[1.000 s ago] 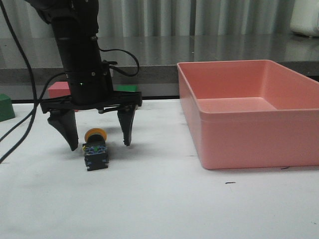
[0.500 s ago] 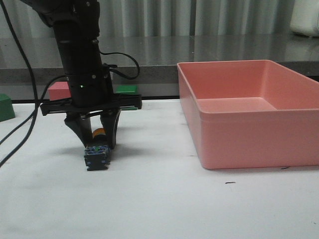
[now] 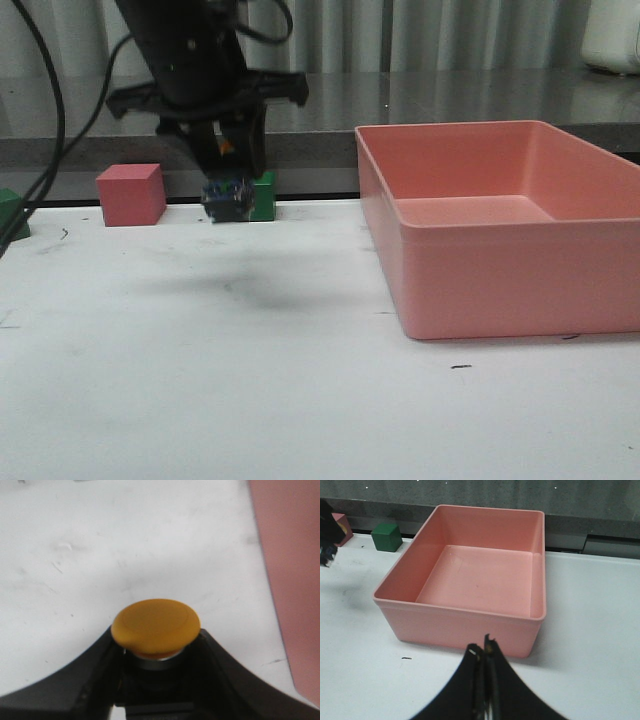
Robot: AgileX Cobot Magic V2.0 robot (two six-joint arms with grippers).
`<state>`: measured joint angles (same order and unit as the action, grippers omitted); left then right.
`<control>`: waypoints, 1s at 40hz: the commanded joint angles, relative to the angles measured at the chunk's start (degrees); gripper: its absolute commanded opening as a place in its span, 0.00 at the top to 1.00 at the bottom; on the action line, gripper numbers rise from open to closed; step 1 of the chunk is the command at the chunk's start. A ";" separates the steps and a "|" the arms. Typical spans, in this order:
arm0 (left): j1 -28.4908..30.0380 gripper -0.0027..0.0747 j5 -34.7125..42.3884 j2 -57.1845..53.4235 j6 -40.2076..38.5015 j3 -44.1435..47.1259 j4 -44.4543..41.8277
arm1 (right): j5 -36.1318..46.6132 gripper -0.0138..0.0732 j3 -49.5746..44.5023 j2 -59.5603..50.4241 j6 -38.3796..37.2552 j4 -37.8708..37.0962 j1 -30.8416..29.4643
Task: Place and stand button with both arms
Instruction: 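Lift the button with the left gripper and rotate it cap up, then lower the upright button onto the table with the left gripper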
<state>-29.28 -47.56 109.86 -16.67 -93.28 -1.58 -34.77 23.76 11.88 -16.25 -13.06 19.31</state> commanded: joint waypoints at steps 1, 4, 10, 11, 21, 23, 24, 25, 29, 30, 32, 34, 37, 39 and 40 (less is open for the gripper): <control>0.22 0.66 4.05 -7.49 0.06 1.19 -5.77 | 4.63 0.92 1.38 0.52 0.14 -1.54 -0.25; 0.88 0.66 8.25 -11.52 -0.17 4.63 -7.23 | 4.63 0.92 1.38 0.52 0.14 -1.54 -0.25; 2.62 0.66 21.16 -19.73 -0.17 15.12 -7.23 | 4.63 0.92 1.38 0.52 0.14 -1.54 -0.25; 3.01 0.66 23.34 -20.85 -0.17 17.44 -7.23 | 4.63 0.92 1.38 0.52 0.14 -1.54 -0.25; 6.10 0.66 48.69 -29.53 -0.17 36.81 -11.75 | 4.63 0.92 1.38 0.52 0.14 -1.54 -0.25; 6.10 0.66 56.05 -30.47 -0.17 41.34 -15.18 | 4.63 0.92 1.38 0.52 0.14 -1.54 -0.25; 6.10 0.66 60.18 -30.77 -0.17 43.57 -17.20 | 4.63 0.92 1.38 0.52 0.14 -1.54 -0.25; 6.10 0.66 64.59 -30.77 -0.17 45.69 -19.01 | 4.63 0.92 1.38 0.52 0.14 -1.54 -0.25; 6.39 0.66 77.25 -30.16 -0.17 51.57 -21.12 | 4.63 0.92 1.38 0.52 0.14 -1.54 -0.25; 6.45 0.66 79.44 -29.84 -0.17 52.40 -21.12 | 4.63 0.92 1.38 0.52 0.14 -1.54 -0.25; 6.85 0.66 81.45 -28.90 -0.17 53.97 -21.12 | 4.63 0.92 1.38 0.52 0.14 -1.54 -0.25; 7.07 0.66 81.74 -27.63 -0.17 54.55 -20.69 | 4.63 0.92 1.38 0.52 0.14 -1.54 -0.25; 7.18 0.66 81.87 -24.91 -0.17 54.68 -20.69 | 4.63 0.92 1.38 0.52 0.14 -1.54 -0.25; 7.18 0.66 83.18 -23.06 -0.17 54.68 -20.69 | 4.63 0.92 1.38 0.52 0.14 -1.54 -0.25; 7.18 0.66 83.98 -21.95 -0.17 54.68 -20.80 | 4.63 0.92 1.38 0.52 0.14 -1.54 -0.25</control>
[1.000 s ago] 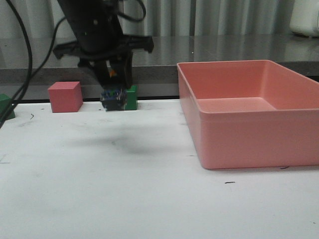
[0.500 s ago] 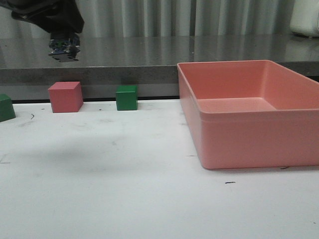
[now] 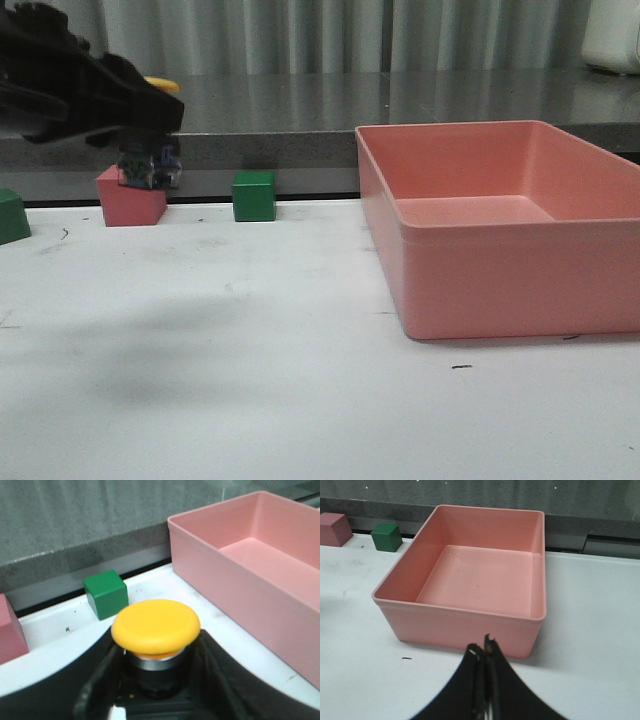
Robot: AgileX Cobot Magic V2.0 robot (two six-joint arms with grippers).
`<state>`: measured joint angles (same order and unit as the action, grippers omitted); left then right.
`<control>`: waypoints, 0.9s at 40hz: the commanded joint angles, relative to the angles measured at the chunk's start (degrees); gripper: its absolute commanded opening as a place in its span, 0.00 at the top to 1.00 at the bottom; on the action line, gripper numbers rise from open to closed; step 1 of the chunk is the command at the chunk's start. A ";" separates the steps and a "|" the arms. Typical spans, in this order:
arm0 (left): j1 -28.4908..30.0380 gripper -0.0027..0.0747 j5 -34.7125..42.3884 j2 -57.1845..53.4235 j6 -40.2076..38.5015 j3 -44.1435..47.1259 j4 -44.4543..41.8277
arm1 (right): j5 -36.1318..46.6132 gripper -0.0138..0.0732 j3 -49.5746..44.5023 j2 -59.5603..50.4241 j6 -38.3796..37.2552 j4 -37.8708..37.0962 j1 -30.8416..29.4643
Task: Place and stand button with both arms
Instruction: 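Lower the upright button onto the table with the left gripper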
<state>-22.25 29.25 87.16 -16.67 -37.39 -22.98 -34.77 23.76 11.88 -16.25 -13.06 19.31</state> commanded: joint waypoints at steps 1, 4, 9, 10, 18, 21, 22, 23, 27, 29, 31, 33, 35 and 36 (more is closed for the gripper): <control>0.15 0.66 8.38 1.52 -0.17 -1.21 0.60 | 4.63 0.92 1.38 0.52 0.14 -1.54 -0.25; 0.15 0.65 12.45 4.36 -0.17 -1.21 0.46 | 4.63 0.92 1.38 0.52 0.14 -1.54 -0.25; 0.41 0.65 19.23 9.33 1.58 -1.21 1.00 | 4.63 0.92 1.38 0.52 0.14 -1.54 -0.25; 0.41 0.65 20.34 10.48 2.55 -1.21 1.00 | 4.63 0.92 1.38 0.52 0.14 -1.54 -0.25; 0.41 0.65 25.71 17.14 2.70 -1.21 1.00 | 4.63 0.92 1.38 0.52 0.14 -1.54 -0.25; 0.41 0.65 27.06 18.74 3.65 -1.21 1.98 | 4.63 0.92 1.38 0.52 0.14 -1.54 -0.25; 0.41 0.65 27.38 19.18 3.98 -1.21 2.25 | 4.63 0.92 1.38 0.52 0.14 -1.54 -0.25; 0.41 0.65 27.38 19.45 4.31 -1.21 2.62 | 4.63 0.92 1.38 0.52 0.14 -1.54 -0.25; 0.41 0.65 27.84 20.79 4.89 -1.10 3.63 | 4.63 0.92 1.38 0.52 0.14 -1.54 -0.25; 0.41 0.65 28.41 21.14 4.89 -0.83 3.78 | 4.63 0.92 1.38 0.52 0.14 -1.54 -0.25; 0.41 0.65 28.40 21.38 4.89 -0.72 3.92 | 4.63 0.92 1.38 0.52 0.14 -1.54 -0.25; 0.41 0.65 28.29 21.74 4.89 -0.61 3.92 | 4.63 0.92 1.38 0.52 0.14 -1.54 -0.25; 0.41 0.65 28.41 22.14 5.00 -0.38 4.01 | 4.63 0.92 1.38 0.52 0.14 -1.54 -0.25; 0.41 0.65 28.41 22.28 5.00 -0.25 4.17 | 4.63 0.92 1.38 0.52 0.14 -1.54 -0.25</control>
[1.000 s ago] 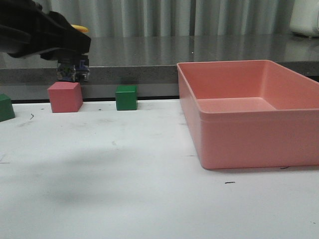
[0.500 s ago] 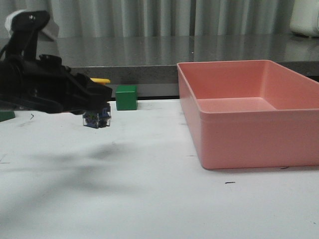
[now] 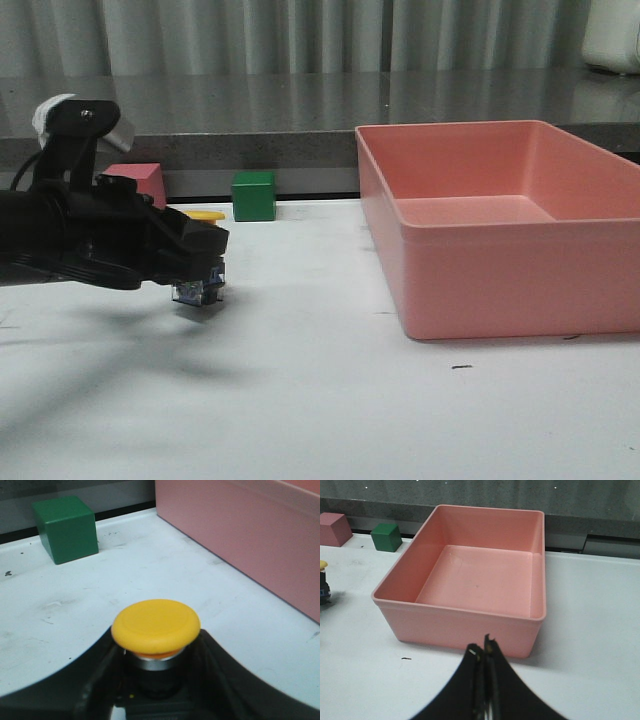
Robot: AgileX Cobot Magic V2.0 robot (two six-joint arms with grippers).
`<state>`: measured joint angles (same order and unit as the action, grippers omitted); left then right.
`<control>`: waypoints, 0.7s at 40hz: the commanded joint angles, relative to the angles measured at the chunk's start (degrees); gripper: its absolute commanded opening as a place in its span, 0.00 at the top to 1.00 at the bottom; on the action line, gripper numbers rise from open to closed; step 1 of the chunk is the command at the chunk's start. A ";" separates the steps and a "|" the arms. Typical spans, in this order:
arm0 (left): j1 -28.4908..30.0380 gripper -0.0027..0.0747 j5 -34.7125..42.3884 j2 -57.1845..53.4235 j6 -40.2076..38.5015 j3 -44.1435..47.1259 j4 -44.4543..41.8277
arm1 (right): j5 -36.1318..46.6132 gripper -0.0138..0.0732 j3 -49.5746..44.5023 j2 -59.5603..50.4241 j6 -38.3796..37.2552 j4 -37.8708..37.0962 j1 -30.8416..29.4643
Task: Place and stand button with both arms
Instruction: 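Lower the upright button onto the table with the left gripper, then open the left gripper and raise it away from the button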
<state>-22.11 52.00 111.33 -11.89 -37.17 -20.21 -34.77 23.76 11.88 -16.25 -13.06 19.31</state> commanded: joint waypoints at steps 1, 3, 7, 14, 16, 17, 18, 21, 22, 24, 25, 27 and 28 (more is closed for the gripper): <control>0.27 0.65 5.65 -1.69 0.22 -0.32 1.56 | 4.63 0.92 1.38 0.52 0.14 -1.54 -0.25; 0.27 0.65 5.96 -1.39 0.33 0.12 1.65 | 4.63 0.92 1.38 0.52 0.14 -1.54 -0.25; 0.27 0.62 6.53 -0.77 0.45 0.78 1.65 | 4.63 0.92 1.38 0.52 0.14 -1.54 -0.25; 0.27 0.45 6.66 -0.25 0.45 1.14 1.65 | 4.63 0.92 1.38 0.52 0.14 -1.54 -0.25; 0.27 0.42 7.30 -0.25 0.45 1.37 1.65 | 4.63 0.92 1.38 0.52 0.14 -1.54 -0.25; 0.27 0.41 7.60 -0.25 0.45 1.50 1.65 | 4.63 0.92 1.38 0.52 0.14 -1.54 -0.25; 0.27 0.40 7.92 -0.25 0.45 1.58 1.65 | 4.63 0.92 1.38 0.52 0.14 -1.54 -0.25; 0.27 0.38 9.78 -0.25 0.45 2.22 1.65 | 4.63 0.92 1.38 0.52 0.14 -1.54 -0.25; 0.27 0.37 10.64 -0.25 0.45 2.49 1.65 | 4.63 0.92 1.38 0.52 0.14 -1.54 -0.25; 0.27 0.35 12.03 -0.25 0.45 2.84 1.65 | 4.63 0.92 1.38 0.52 0.14 -1.54 -0.25; 0.27 0.33 12.60 -0.25 0.45 2.97 1.65 | 4.63 0.92 1.38 0.52 0.14 -1.54 -0.25; 0.27 0.31 13.28 -0.40 0.45 3.07 1.51 | 4.63 0.92 1.38 0.52 0.14 -1.54 -0.25; 0.27 0.30 12.82 -0.89 0.45 3.07 1.38 | 4.63 0.92 1.38 0.52 0.14 -1.54 -0.25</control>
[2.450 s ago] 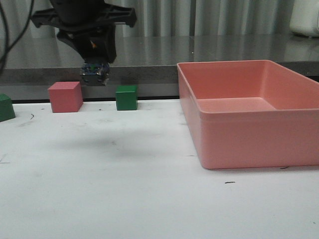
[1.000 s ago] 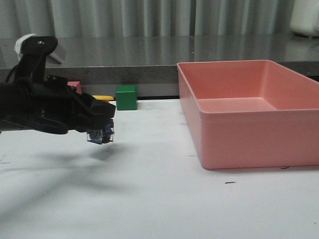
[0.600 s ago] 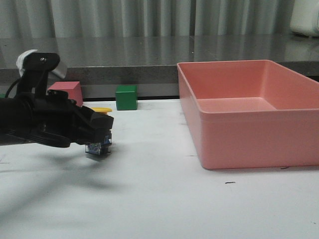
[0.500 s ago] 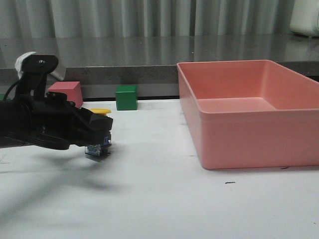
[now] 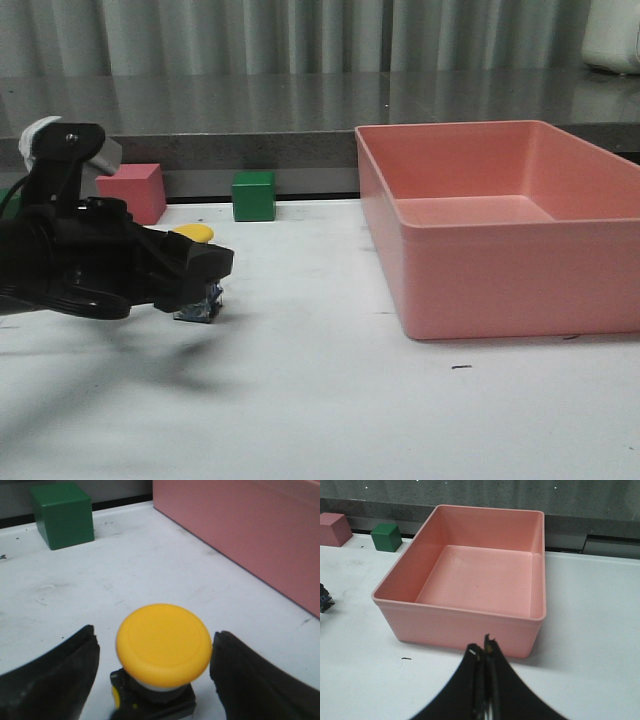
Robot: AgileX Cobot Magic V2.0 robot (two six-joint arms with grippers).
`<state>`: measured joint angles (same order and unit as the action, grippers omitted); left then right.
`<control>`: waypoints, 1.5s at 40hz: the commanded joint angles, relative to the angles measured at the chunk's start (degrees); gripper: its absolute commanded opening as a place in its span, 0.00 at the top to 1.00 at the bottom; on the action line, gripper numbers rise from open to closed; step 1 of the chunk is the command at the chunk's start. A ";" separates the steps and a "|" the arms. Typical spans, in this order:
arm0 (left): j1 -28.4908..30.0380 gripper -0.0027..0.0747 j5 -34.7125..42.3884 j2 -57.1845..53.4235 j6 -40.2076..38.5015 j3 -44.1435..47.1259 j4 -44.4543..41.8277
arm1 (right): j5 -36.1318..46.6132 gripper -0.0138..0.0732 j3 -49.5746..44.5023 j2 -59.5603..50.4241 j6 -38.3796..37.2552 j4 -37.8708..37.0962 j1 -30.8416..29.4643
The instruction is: Place and stand button with both arms
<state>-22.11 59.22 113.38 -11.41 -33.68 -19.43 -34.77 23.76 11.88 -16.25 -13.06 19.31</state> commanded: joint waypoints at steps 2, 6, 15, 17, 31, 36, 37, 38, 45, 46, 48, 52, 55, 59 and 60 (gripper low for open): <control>0.27 0.30 4.18 -4.18 -0.04 -0.41 0.43 | 4.63 0.92 1.38 0.52 0.14 -1.54 -0.25; 0.27 0.30 -0.57 -8.71 -0.04 -0.41 -2.06 | 4.63 0.92 1.38 0.52 0.14 -1.54 -0.25; 0.27 0.30 -17.70 -24.17 -5.53 -0.41 -3.97 | 4.63 0.92 1.38 0.52 0.14 -1.54 -0.25; 0.27 0.31 -20.73 -27.55 -7.45 -0.41 -4.98 | 4.63 0.92 1.38 0.52 0.14 -1.54 -0.25; -4.90 0.76 -49.55 -50.74 -10.88 -0.41 -6.92 | 4.63 0.92 1.38 0.52 0.14 -1.54 -0.25; -7.57 0.96 -57.34 -57.40 -10.88 -0.41 -4.48 | 4.63 0.92 1.38 0.52 0.14 -1.54 -0.25; -8.13 0.99 -58.76 -58.79 -10.88 -0.41 -3.92 | 4.63 0.92 1.38 0.52 0.14 -1.54 -0.25; -8.54 0.99 -60.24 -59.85 -10.88 -0.41 -3.23 | 4.63 0.92 1.38 0.52 0.14 -1.54 -0.25; -11.54 0.99 -71.31 -68.83 -10.88 -0.41 -1.07 | 4.63 0.92 1.38 0.52 0.14 -1.54 -0.25; -11.87 0.99 -73.85 -70.30 -10.88 -0.41 -0.65 | 4.63 0.92 1.38 0.52 0.14 -1.54 -0.25; -12.30 0.99 -77.16 -73.18 -10.88 -0.41 0.01 | 4.63 0.92 1.38 0.52 0.14 -1.54 -0.25; -12.98 0.99 -82.99 -78.14 -10.88 -0.41 0.01 | 4.63 0.92 1.38 0.52 0.14 -1.54 -0.25; -13.08 0.99 -86.08 -81.88 -10.78 -0.41 0.01 | 4.63 0.92 1.38 0.52 0.14 -1.54 -0.25; -13.08 0.99 -88.19 -86.14 -10.78 -0.41 0.01 | 4.63 0.92 1.38 0.52 0.14 -1.54 -0.25; -13.08 0.99 -88.30 -87.19 -10.78 -0.41 0.01 | 4.63 0.92 1.38 0.52 0.14 -1.54 -0.25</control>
<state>-34.75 -31.21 28.82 -21.82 -32.55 -19.45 -34.77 23.76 11.88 -16.25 -13.06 19.31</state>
